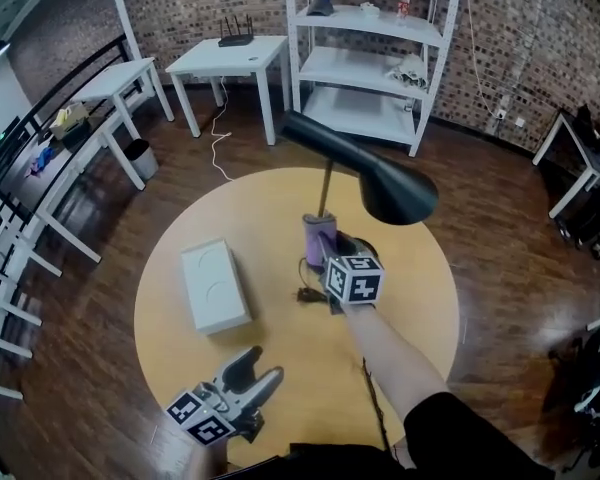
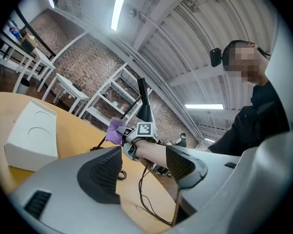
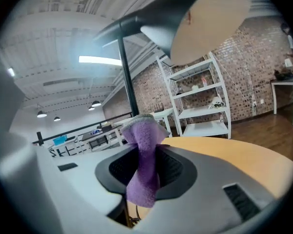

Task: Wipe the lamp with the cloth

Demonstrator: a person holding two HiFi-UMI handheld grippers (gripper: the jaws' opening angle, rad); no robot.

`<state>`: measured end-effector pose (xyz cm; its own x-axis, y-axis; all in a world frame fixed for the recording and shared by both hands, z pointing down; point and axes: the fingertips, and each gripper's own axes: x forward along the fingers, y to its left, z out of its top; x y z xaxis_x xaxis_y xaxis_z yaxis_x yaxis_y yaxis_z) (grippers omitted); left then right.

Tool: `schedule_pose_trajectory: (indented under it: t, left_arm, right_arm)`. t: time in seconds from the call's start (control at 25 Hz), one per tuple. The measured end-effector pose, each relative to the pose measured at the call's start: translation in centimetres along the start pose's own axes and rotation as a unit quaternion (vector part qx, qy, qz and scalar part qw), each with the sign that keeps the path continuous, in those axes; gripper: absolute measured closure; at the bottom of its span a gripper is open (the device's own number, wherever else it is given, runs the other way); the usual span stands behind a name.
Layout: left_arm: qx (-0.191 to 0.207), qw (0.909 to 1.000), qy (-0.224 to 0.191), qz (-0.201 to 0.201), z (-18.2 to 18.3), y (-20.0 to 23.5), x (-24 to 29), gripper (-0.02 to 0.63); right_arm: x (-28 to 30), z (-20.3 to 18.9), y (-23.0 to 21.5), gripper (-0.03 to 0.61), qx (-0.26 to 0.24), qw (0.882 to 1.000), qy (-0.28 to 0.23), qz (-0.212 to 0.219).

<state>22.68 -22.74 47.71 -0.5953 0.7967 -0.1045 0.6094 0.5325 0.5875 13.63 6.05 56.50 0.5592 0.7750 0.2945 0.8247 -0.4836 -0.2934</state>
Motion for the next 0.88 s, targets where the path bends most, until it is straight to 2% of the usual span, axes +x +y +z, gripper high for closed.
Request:
schedule_pose_trajectory:
  t: [0.2, 0.36, 0.56, 0.68, 0.8, 0.88]
  left_arm:
    - [-0.006, 0.9998, 0.001, 0.017, -0.5, 0.7, -0.3, 0.344]
    - [-0.004, 0.9993, 0.010, 0.035, -1.2, 1.7, -0.4, 0.344]
    - [0.010, 0.9956, 0.001, 0.093, -1.9, 3.9, 0.9, 0.344]
    - [0.025, 0.9917, -0.007, 0.126, -1.8, 5.5, 2.2, 0.344]
    - [0.022, 0.9898, -0.027, 0.138, -1.2, 5.6, 3.0, 0.344]
    - [0.014, 0.9881, -0.043, 0.147, -0.8, 5.4, 3.0, 0.344]
  right_arm:
    - [1.7, -3.9, -0.7, 0.485, -0.032, 0.998, 0.048, 0.001]
    - [2.7, -5.5, -0.7, 0.483, -0.067, 0.995, 0.074, 0.012]
    - [3.0, -8.3, -2.0, 0.483, -0.105, 0.984, 0.142, 0.012]
    - [3.0, -10.7, -3.0, 0.483, -0.152, 0.969, 0.195, 0.024]
    - [2.7, -13.3, -3.3, 0.483, -0.218, 0.943, 0.246, 0.045]
    - [2.6, -14.4, -3.2, 0.483, -0.249, 0.930, 0.264, 0.057]
